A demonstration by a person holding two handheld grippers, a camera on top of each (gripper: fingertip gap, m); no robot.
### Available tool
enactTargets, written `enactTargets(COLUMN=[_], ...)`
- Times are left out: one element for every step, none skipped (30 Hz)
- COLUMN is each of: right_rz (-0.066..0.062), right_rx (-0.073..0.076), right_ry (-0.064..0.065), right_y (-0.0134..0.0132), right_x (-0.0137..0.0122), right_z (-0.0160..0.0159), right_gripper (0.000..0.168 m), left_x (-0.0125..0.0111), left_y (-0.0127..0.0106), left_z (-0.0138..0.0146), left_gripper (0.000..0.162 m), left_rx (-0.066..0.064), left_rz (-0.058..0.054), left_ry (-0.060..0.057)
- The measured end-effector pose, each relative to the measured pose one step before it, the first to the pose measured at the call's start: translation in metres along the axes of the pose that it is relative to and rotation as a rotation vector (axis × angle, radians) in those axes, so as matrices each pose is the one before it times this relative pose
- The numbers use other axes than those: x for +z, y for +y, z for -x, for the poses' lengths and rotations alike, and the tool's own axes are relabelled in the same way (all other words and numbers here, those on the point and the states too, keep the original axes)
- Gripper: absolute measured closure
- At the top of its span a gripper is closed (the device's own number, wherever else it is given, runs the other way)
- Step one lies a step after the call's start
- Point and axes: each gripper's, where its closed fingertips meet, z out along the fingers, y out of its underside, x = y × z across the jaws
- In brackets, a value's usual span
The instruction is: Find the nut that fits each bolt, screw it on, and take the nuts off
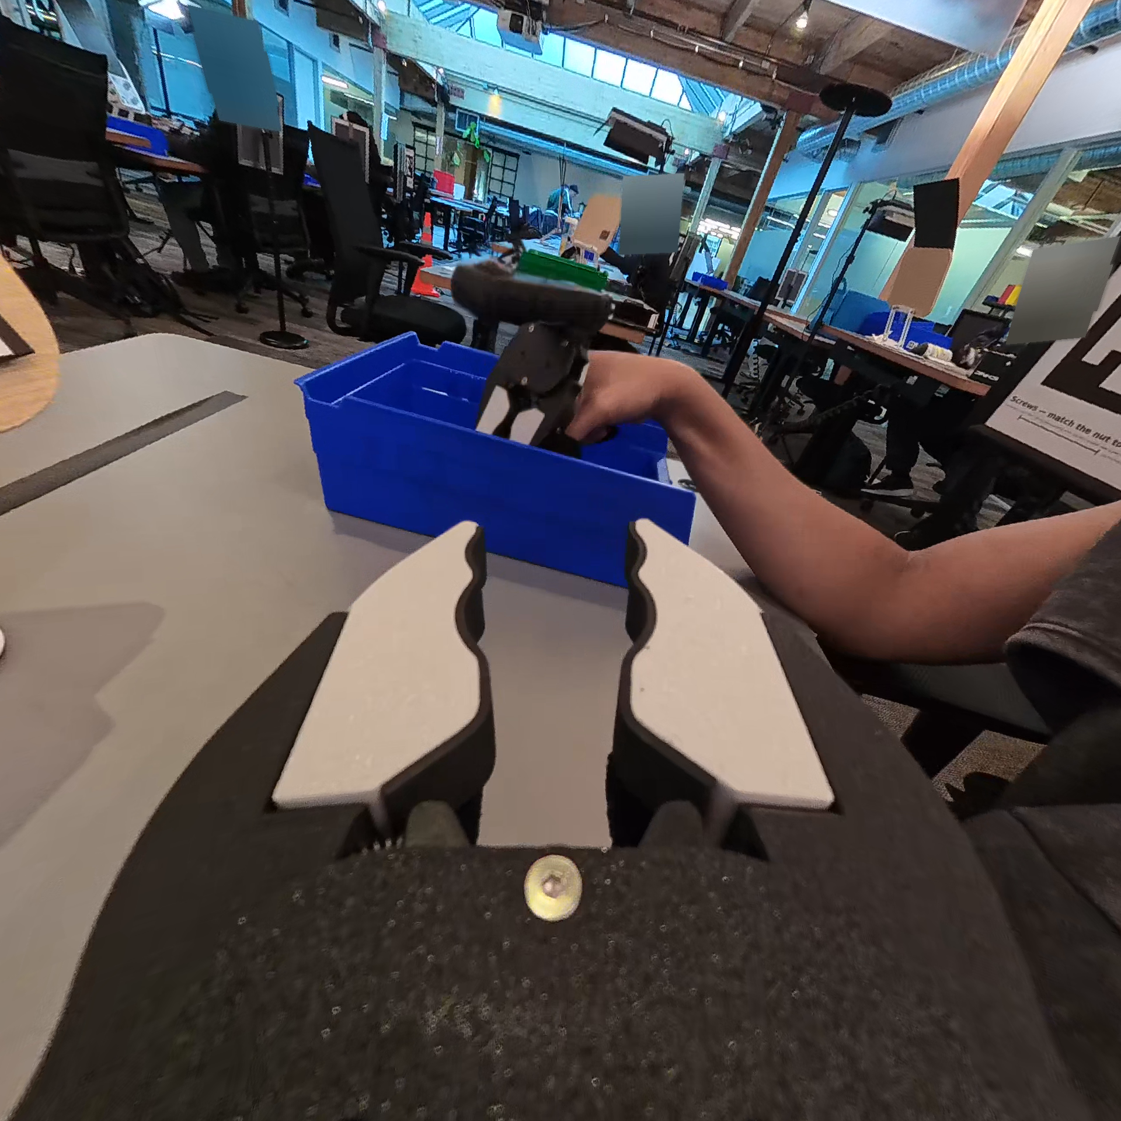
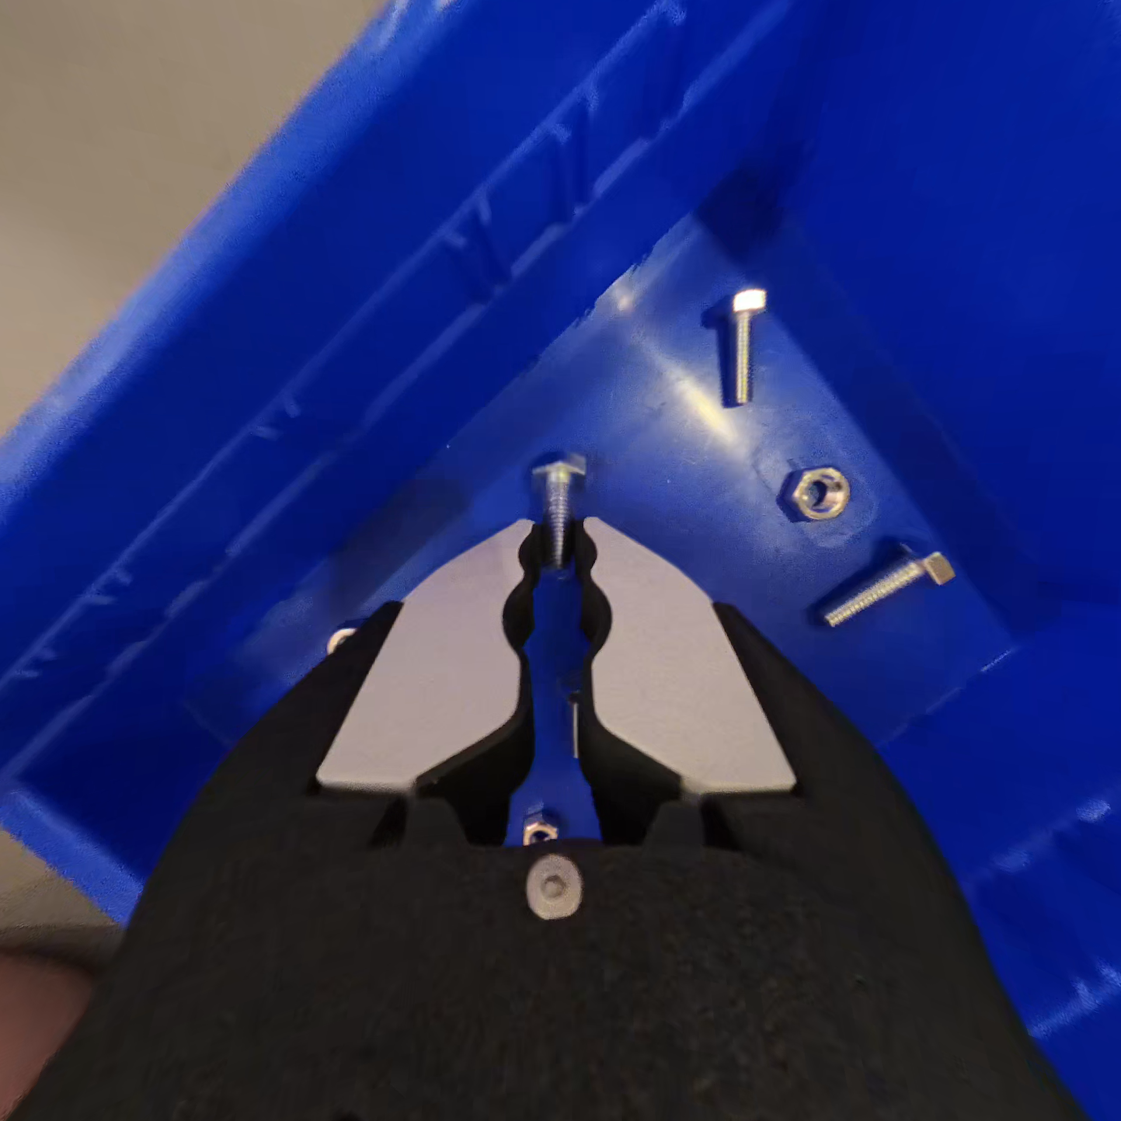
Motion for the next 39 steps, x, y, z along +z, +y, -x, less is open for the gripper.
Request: enactTargets(right_rz=[0.0147, -0.0006, -0.0113, -0.0074, 0.0, 0.0016, -0.0114, -0.0332, -0.052, -0.0678, -0.083, -0.0964, -0.1164, -0.1316, -0.1307, -0.1182, -0.1044, -0.0829, -0.0475, -0.0102, 0.0048, 0.0174, 0.0312, 0.0387, 0.041, 0.0414, 0.0465, 0.0469, 0.0402, 0.0397, 0.0337, 0.0195, 0.0073, 0.0005, 0.0009, 0.0038, 0.0052, 0.0065, 0.0061], right_rx=[-0.0165, -0.009, 0.0026, 0.0133, 0.019, 0.0205, 0.0119, 0.0023, -0.0012, -0.0027, -0.0103, -0.0227, -0.0356, -0.0404, -0.0377, -0.0403, -0.0338, -0.0187, -0.0064, -0.0075, -0.0145, -0.0199, -0.0246, -0.0269, -0.0241, -0.0174, -0.0128, -0.0165, -0.0175, -0.0162, -0.0119, -0.0057, -0.0009, 0.0026, 0.0043, 0.003, 0.0005, -0.0001, 0.0011], right_ry=[0.0037, -0.0028, -0.0068, -0.0053, -0.0023, 0.0044, 0.0011, 0.0051, 0.0186, 0.0228, 0.0219, 0.0156, 0.0026, -0.0037, -0.0148, -0.0285, -0.0471, -0.0644, -0.0777, -0.0777, -0.0606, -0.0502, -0.0415, -0.0304, -0.0288, -0.0284, -0.0213, -0.0108, 0.0024, 0.0044, -0.0017, -0.0085, -0.0099, -0.0118, -0.0134, -0.007, 0.002, 0.0066, 0.0045], right_y=[0.00128, -0.00064, -0.00135, -0.00033, 0.00076, 0.0013, -0.00031, -0.00368, -0.00744, -0.01141, -0.0153, -0.01967, -0.02505, -0.02941, -0.03043, -0.02906, -0.02565, -0.01992, -0.01295, -0.00587, -0.00191, 0.00126, 0.00406, 0.00542, 0.00615, 0.00612, 0.00651, 0.00621, 0.00528, 0.00535, 0.00469, 0.003, 0.00165, 0.00083, 0.00099, 0.00149, 0.00177, 0.00198, 0.00191], right_x=[0.00313, 0.00136, 0.00042, 0.00022, -0.0004, -0.0021, -0.00495, -0.00852, -0.01236, -0.01575, -0.01806, -0.01929, -0.01897, -0.01635, -0.01152, -0.00584, -0.00023, 0.00467, 0.00928, 0.0122, 0.01384, 0.01437, 0.01416, 0.01361, 0.01274, 0.01172, 0.01033, 0.00897, 0.00753, 0.00621, 0.00511, 0.00387, 0.00284, 0.00215, 0.00136, 0.0008, 0.00031, -0.00019, -0.00041], right_z=[0.00048, 0.00085, 0.00064, -0.00016, -0.00084, -0.00184, -0.00064, 0.0003, -0.00022, 0.00085, 0.00303, 0.00637, 0.01053, 0.01298, 0.01534, 0.01719, 0.01939, 0.02066, 0.02083, 0.01905, 0.01547, 0.01315, 0.01092, 0.00859, 0.00796, 0.00757, 0.00619, 0.00457, 0.00226, 0.00147, 0.00185, 0.00225, 0.00178, 0.00157, 0.00128, 0.00041, -0.00079, -0.0014, -0.00115], right_gripper=[0.157, 0.157, 0.157, 0.154, 0.151, 0.148, 0.146, 0.145, 0.143, 0.14, 0.139, 0.137, 0.136, 0.137, 0.142, 0.146, 0.148, 0.149, 0.148, 0.146, 0.146, 0.146, 0.145, 0.144, 0.144, 0.144, 0.144, 0.143, 0.143, 0.143, 0.143, 0.143, 0.143, 0.144, 0.145, 0.146, 0.146, 0.146, 0.146], left_x=[0.00021, 0.00008, 0.00002, -0.00001, 0.00002, 0.00027, 0.00047, 0.00075, 0.0009, 0.00066, -0.00009, -0.00126, -0.003, -0.00465, -0.00653, -0.00897, -0.0122, -0.0159, -0.01903, -0.0209, -0.02207, -0.02185, -0.01966, -0.01554, -0.01084, -0.00615, -0.00222, 0.0013, 0.00471, 0.00773, 0.00987, 0.01117, 0.01162, 0.01145, 0.01113, 0.01077, 0.01015, 0.00927, 0.00839], left_y=[0.00007, 0.00013, -0.00023, 0.00002, 0.00011, 0.00019, -0.00017, -0.00121, -0.00164, -0.00167, -0.00223, -0.00353, -0.00386, -0.00389, -0.00426, -0.00549, -0.0083, -0.01054, -0.00982, -0.00711, -0.0037, 0.00019, 0.0054, 0.01172, 0.01771, 0.02363, 0.02828, 0.0285, 0.02634, 0.02318, 0.01821, 0.01339, 0.01001, 0.00704, 0.005, 0.00409, 0.00316, 0.00248, 0.0013], left_z=[-0.00034, -0.00032, 0.00005, 0.00026, 0.00065, 0.00137, 0.00159, 0.00144, 0.00238, 0.00343, 0.00307, 0.00061, -0.00357, -0.00584, -0.00591, -0.00471, -0.00187, 0.00177, 0.00639, 0.00969, 0.01442, 0.02065, 0.02425, 0.02486, 0.0217, 0.01489, 0.00789, 0.00624, 0.00773, 0.00757, 0.00414, -0.00091, -0.00225, -0.00003, 0.00174, 0.00231, 0.00252, 0.00138, -0.00021], left_gripper=[0.119, 0.119, 0.119, 0.119, 0.119, 0.119, 0.119, 0.119, 0.119, 0.119, 0.119, 0.119, 0.119, 0.12, 0.12, 0.122, 0.122, 0.122, 0.123, 0.123, 0.123, 0.124, 0.124, 0.125, 0.125, 0.126, 0.126, 0.126, 0.126, 0.125, 0.123, 0.122, 0.122, 0.122, 0.122, 0.122, 0.123, 0.123, 0.123], left_rx=[0.0014, 0.0008, 0.0008, -0.0014, -0.0037, -0.0056, -0.0082, -0.0097, -0.0114, -0.0159, -0.0217, -0.0244, -0.0173, -0.0021, 0.0147, 0.0332, 0.041, 0.036, 0.0252, 0.0213, 0.0201, 0.016, 0.0149, 0.0166, 0.0177, 0.0121, 0.0068, -0.0015, -0.0096, -0.0073, -0.0044, -0.0031, -0.004, -0.0049, -0.008, -0.0058, -0.0056, -0.006, -0.0023], left_rz=[0.0023, 0.0037, 0.0012, 0.0011, 0.0025, 0.0038, 0.0035, -0.0008, -0.0004, 0.0056, 0.0093, 0.0089, 0.011, 0.0135, 0.0228, 0.0314, 0.0273, 0.021, 0.0217, 0.0252, 0.0221, 0.0209, 0.0314, 0.0511, 0.07, 0.0913, 0.11, 0.1099, 0.1029, 0.1, 0.0831, 0.0653, 0.0585, 0.0537, 0.0493, 0.0499, 0.0442, 0.0415, 0.0345], left_ry=[0.0004, 0.0004, -0.0012, -0.0021, -0.0038, -0.0083, -0.0117, -0.0125, -0.0222, -0.0338, -0.0393, -0.033, -0.0173, -0.0149, -0.0249, -0.0394, -0.0558, -0.0682, -0.0772, -0.0728, -0.0817, -0.0981, -0.0973, -0.0828, -0.0531, -0.0097, 0.0229, 0.0163, -0.0057, -0.0118, 0.0043, 0.0343, 0.0434, 0.0273, 0.0138, 0.0074, 0.0037, 0.01, 0.0168])
